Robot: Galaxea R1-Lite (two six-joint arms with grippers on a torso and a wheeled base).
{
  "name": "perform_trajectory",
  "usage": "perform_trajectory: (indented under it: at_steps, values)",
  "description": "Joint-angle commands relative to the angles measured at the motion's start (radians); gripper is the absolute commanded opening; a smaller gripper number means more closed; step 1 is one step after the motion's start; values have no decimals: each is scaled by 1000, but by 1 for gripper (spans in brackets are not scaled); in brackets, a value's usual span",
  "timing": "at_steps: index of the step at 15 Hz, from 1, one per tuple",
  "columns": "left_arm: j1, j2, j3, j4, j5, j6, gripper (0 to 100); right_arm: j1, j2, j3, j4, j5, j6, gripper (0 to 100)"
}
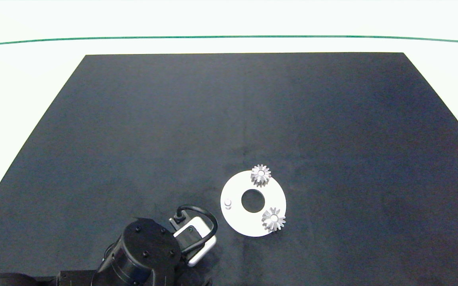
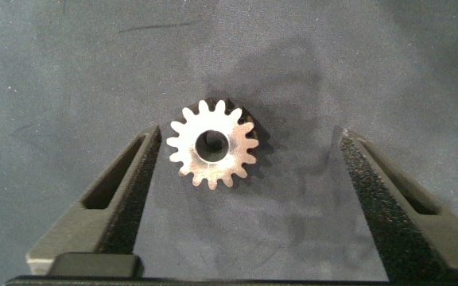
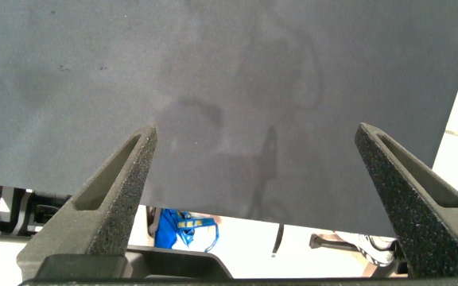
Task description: Install three planetary gears onto the carrier pins
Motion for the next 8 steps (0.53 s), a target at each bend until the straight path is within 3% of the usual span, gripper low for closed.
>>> perform_trajectory:
  at_steps: [1, 8]
  values:
    - [2, 0, -2, 0, 2, 9, 84, 0, -4, 0, 3, -3, 0, 100]
    - [3, 27, -45, 1, 2, 18, 71, 0, -9, 1, 3, -3, 0, 100]
